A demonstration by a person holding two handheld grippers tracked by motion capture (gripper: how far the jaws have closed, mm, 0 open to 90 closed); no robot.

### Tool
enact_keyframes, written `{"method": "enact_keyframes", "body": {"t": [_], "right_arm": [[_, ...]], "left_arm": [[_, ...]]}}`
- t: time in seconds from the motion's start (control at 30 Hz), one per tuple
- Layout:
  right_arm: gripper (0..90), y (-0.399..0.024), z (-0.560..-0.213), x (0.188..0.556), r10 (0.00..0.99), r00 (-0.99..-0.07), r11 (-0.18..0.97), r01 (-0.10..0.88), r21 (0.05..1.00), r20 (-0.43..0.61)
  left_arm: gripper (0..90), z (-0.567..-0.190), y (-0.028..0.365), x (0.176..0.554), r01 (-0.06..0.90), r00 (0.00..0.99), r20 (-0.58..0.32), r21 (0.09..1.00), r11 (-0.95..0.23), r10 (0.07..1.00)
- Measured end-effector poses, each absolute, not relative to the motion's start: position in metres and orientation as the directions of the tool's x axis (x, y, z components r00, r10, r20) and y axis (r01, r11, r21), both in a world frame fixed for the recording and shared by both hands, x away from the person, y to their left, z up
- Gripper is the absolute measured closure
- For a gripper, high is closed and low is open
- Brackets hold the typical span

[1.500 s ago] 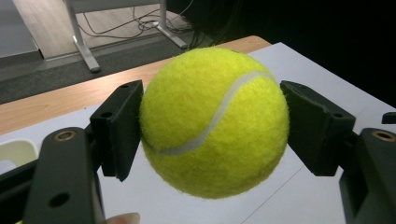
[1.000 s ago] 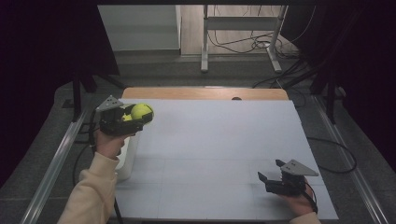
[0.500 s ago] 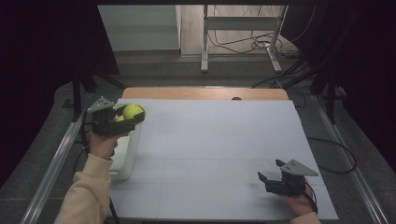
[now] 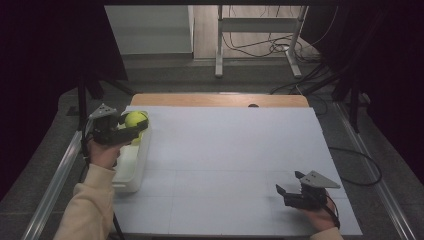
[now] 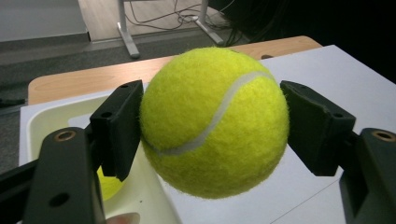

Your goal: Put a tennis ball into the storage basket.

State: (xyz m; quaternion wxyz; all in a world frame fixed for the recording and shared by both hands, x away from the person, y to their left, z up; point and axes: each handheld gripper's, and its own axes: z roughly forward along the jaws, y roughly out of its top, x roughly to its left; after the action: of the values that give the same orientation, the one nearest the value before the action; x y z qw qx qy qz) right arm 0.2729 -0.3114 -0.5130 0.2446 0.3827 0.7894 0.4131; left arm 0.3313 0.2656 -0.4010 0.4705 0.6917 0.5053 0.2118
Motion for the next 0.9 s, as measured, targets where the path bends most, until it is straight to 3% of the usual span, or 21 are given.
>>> {"method": "enact_keyframes", "body": {"t": [0.9], "right_arm": [[14.7, -0.312, -0.513, 0.273, 0.809, -0.584, 0.363, 0.404, 0.84, -0.069]], "left_arm": [[26.6, -0.421, 0.287, 0.342, 0.566, 0.32, -0.187, 0.824, -0.029, 0.929]]}}
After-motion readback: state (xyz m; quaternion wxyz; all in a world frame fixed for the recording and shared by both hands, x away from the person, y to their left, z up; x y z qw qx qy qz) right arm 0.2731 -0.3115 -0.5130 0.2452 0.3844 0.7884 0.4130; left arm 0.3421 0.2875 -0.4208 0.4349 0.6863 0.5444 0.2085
